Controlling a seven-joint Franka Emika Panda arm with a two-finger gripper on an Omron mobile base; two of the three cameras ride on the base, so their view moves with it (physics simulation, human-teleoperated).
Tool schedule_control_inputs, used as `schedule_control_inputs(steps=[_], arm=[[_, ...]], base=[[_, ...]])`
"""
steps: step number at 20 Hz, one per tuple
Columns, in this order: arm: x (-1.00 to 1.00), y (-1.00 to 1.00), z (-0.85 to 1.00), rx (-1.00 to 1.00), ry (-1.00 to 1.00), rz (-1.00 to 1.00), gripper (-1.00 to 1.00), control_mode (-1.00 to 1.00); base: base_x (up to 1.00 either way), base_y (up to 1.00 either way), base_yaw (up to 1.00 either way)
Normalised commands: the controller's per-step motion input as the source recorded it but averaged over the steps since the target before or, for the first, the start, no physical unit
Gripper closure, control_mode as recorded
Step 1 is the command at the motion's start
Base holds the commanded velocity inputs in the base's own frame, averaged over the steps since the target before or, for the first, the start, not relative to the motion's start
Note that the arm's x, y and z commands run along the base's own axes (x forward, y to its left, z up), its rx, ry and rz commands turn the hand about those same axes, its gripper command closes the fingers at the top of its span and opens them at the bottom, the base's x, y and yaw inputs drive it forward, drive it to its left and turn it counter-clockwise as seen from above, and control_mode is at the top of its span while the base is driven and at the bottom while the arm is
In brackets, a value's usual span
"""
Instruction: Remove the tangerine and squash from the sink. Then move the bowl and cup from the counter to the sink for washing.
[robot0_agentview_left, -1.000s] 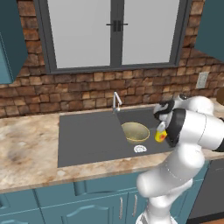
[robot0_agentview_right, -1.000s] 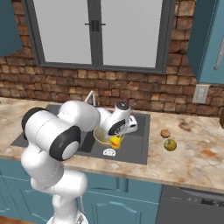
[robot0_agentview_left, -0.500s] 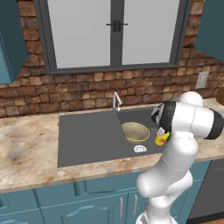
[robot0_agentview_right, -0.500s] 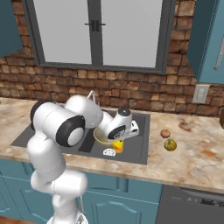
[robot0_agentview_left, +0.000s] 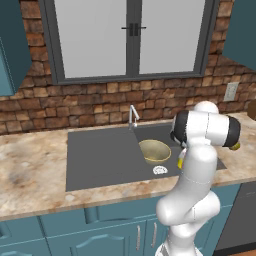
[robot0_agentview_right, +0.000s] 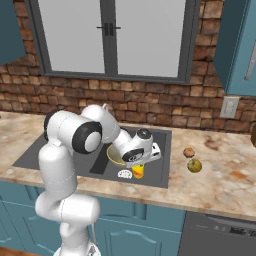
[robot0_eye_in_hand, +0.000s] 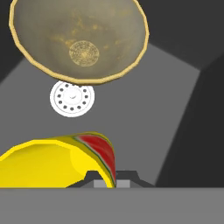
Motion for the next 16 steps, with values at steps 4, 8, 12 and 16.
schedule_control_inputs(steps=[4, 8, 12, 16], arm=[[0.19, -0.09, -0.31, 0.0, 0.0, 0.0, 1.0, -1.0], [0.18, -0.09, -0.31, 0.0, -0.02, 0.0, 1.0, -1.0], [0.17, -0.1, -0.31, 0.0, -0.02, 0.0, 1.0, -1.0], [0.16, -0.11, -0.31, 0.0, -0.01, 0.0, 1.0, -1.0]], base=[[0.0, 0.0, 0.0], [0.0, 0.0, 0.0], [0.0, 0.0, 0.0], [0.0, 0.0, 0.0]])
